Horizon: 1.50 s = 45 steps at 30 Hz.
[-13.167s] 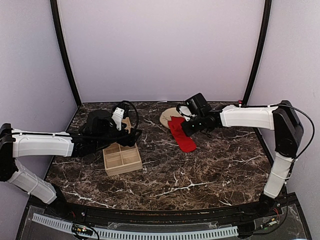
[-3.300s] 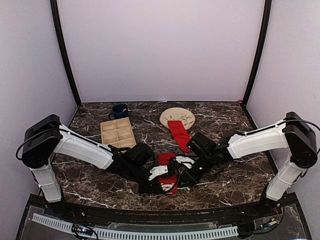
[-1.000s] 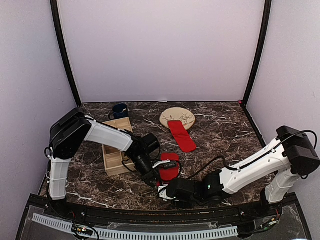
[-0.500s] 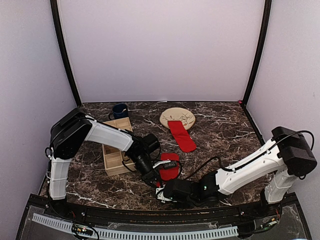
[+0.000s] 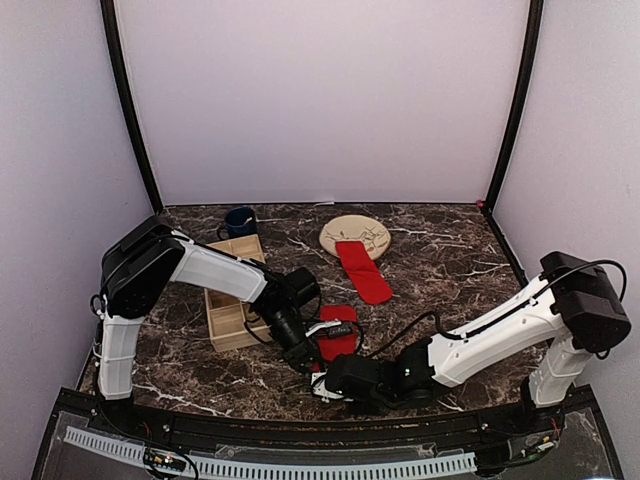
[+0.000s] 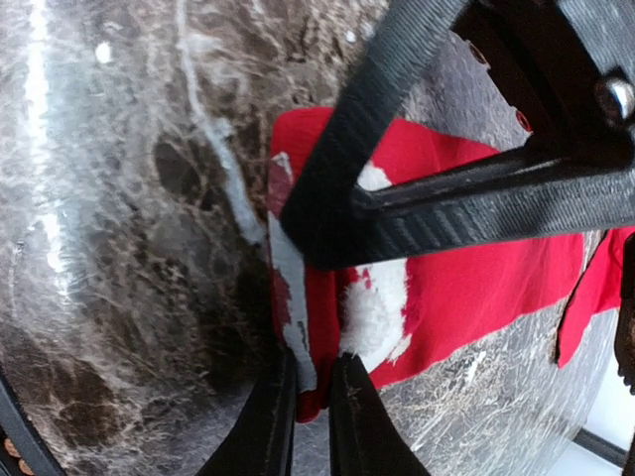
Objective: Roll the socks
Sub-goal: Roll the sock at the center of the board.
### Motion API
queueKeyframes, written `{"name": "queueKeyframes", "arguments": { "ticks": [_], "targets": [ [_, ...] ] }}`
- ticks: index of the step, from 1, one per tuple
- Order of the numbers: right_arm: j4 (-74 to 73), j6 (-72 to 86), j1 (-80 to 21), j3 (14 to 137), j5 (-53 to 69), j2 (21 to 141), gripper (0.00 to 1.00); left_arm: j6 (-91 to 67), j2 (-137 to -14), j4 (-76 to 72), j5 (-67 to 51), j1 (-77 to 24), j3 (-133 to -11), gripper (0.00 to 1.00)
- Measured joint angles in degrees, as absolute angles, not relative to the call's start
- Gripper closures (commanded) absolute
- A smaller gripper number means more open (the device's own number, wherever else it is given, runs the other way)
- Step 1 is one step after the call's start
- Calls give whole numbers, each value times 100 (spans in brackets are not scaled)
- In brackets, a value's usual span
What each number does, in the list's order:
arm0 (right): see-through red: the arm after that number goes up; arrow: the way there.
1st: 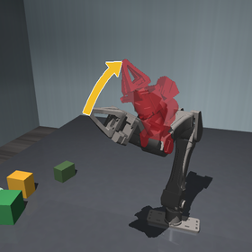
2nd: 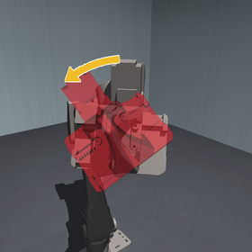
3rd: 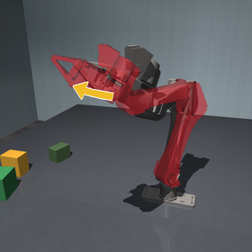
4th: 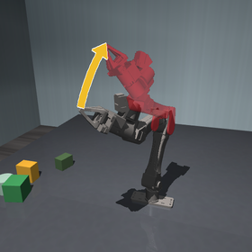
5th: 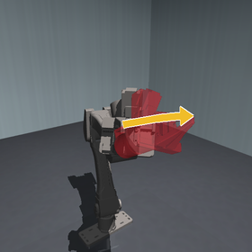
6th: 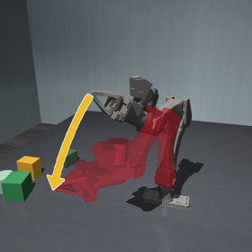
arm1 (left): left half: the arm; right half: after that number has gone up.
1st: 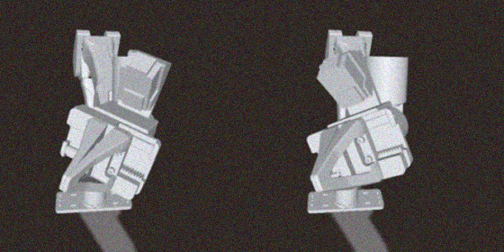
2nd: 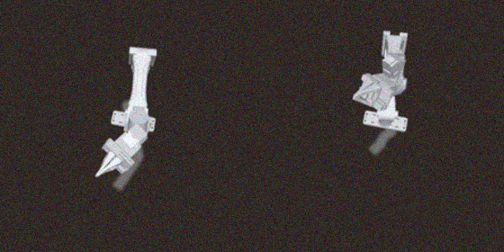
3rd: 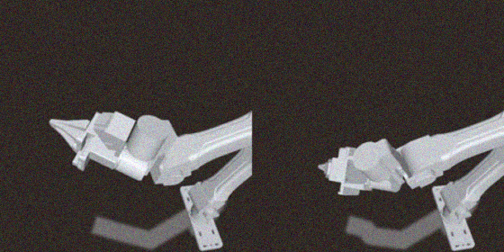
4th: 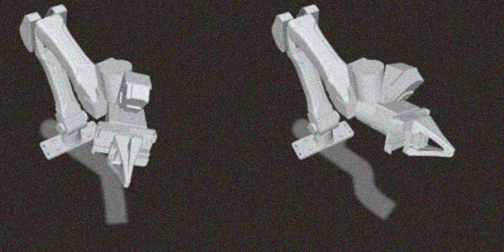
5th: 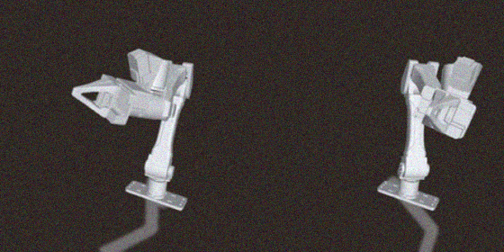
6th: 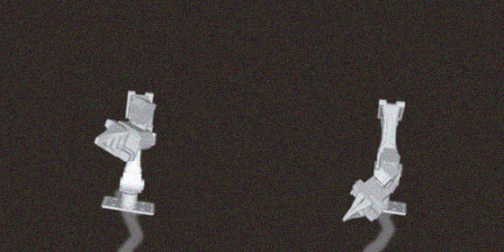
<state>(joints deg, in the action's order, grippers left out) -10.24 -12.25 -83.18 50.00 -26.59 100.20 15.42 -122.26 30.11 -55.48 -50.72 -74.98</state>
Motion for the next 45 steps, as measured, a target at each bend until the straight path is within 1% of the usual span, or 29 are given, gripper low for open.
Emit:
{"name": "queueKeyframes", "arguments": {
  "ticks": [3,6,8,15,19,31,38,45],
  "targets": [
    [-1074,-1146,-8226,5041,-2547,10036,95,1540,-12226,3006,-5522,-5072,-7507,77],
    [-1111,-1059,-8132,5081,-2440,10051,97,1498,-12221,2989,-5522,-5072,-7507,73],
    [-1129,-1004,-8088,5096,-2377,10051,98,1468,-12202,2965,-5511,-5072,-7507,68],
    [-1140,-862,-7981,5100,-2147,10029,99,1347,-12005,2742,-5229,-5041,-7474,59],
    [-1155,-781,-7905,5100,-1981,9996,100,1282,-11858,2547,-5028,-4995,-7363,57],
    [-1203,-537,-7629,5028,-1406,9843,100,928,-11074,1610,-4244,-4851,-6569,56],
    [-1288,-397,-7384,5039,-878,9786,100,725,-10551,878,-3846,-4842,-6080,56],
    [-1437,-307,-7133,5111,-272,9780,100,480,-10289,169,-3529,-4842,-5557,56]
  ]
}}
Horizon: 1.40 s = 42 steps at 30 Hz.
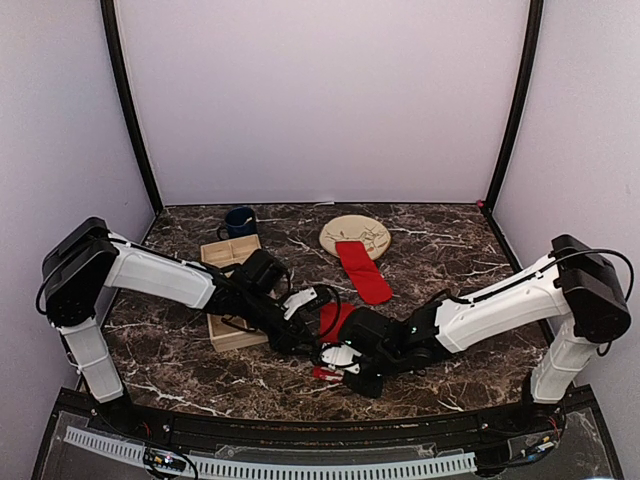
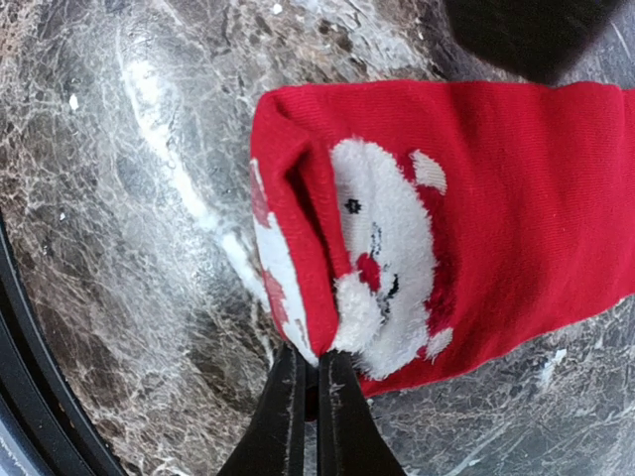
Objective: Roll the socks
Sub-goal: Roll the sock at the center of the board.
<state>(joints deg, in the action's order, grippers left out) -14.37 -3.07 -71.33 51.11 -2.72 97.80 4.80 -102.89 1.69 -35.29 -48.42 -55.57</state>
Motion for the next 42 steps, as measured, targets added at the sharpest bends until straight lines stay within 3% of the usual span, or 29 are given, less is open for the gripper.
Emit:
{"name": "queueKeyframes", "arguments": {
  "ticks": [28,42],
  "targets": [
    [-2410,-137,-6261,5704,1715,10130,99,386,-9139,-2228,-1500,-5887,-3588,59],
    [-2755,-143,-6012,5999,2290,10390,99,829,-8689,-2434,-740,-6484,-3387,63]
  ]
}}
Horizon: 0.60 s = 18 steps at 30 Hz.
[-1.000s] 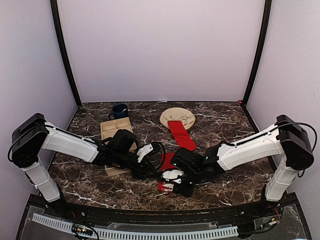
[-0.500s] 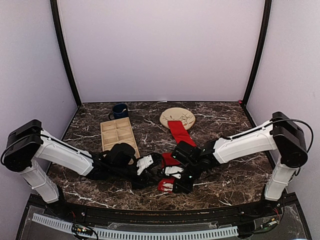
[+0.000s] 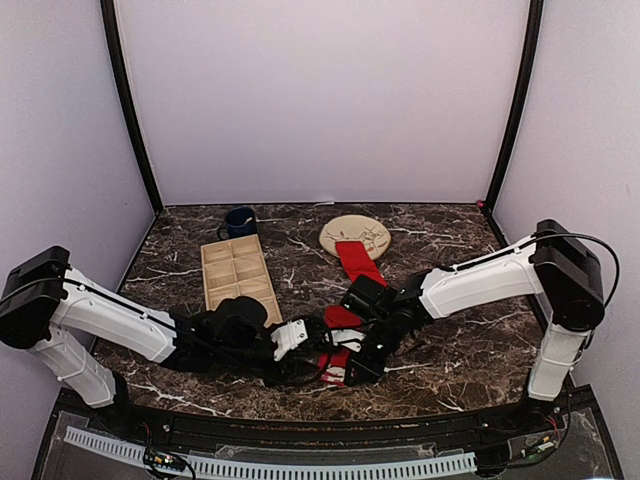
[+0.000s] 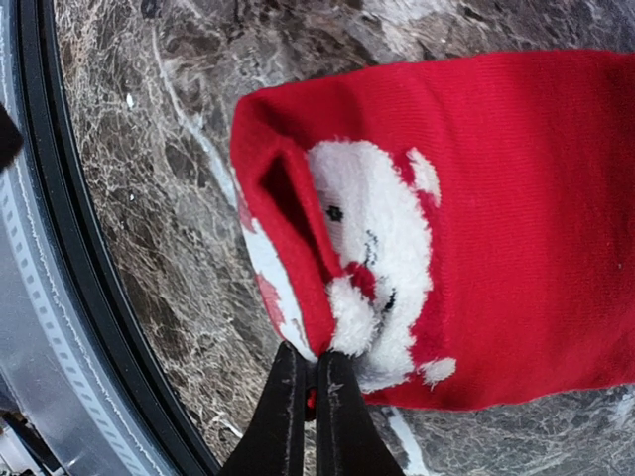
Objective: Roll the socks
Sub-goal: Roll the sock at the center of the board.
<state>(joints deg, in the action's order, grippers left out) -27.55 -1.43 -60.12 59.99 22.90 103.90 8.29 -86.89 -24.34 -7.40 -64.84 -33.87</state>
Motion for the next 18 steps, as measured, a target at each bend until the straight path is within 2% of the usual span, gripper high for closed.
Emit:
{"name": "queueKeyframes", "arguments": {
  "ticks": [18],
  "targets": [
    [-3114,-163,-5804,6217,2615,10534,99,1638,-9120,-2143,-231,-7144,-3826,69]
  ]
}}
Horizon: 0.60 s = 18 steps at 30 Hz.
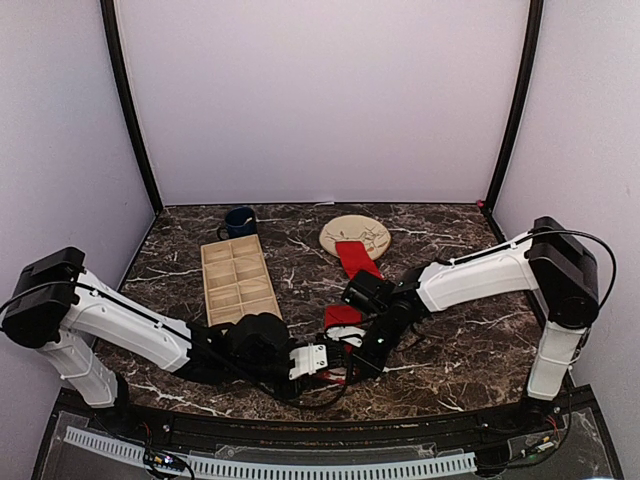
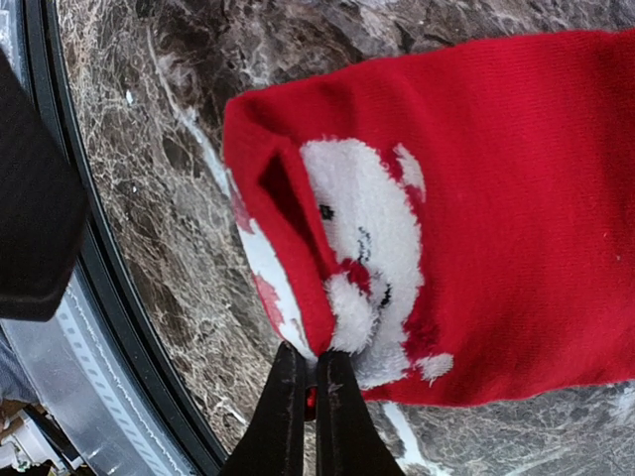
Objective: Roll the socks
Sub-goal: Roll the sock at the center of the board.
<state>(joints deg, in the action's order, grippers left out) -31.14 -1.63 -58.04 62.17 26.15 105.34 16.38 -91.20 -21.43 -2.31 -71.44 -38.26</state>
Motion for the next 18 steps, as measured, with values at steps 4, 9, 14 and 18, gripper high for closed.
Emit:
{"name": "queueKeyframes", "arguments": {
  "ticks": [4,9,14,18],
  "targets": [
    [-3170,-165,-5795,6254,2620,10543,99,1789,-9275,-2091,-137,-7227,-3881,70],
    [-3229,-169,-5795,6300,2641,10556,99,1931,-9491,-2086,3,-7266,-3935,70],
    [-3280,-189,-5795,6313,2694,10558,99,2038,-9649,-2084,167,-7266,-4001,70],
    [-3310,-222,-5795,6348,2722,10593,99,2112,-9730,-2088,270,-7266,-4069,70]
  ]
}}
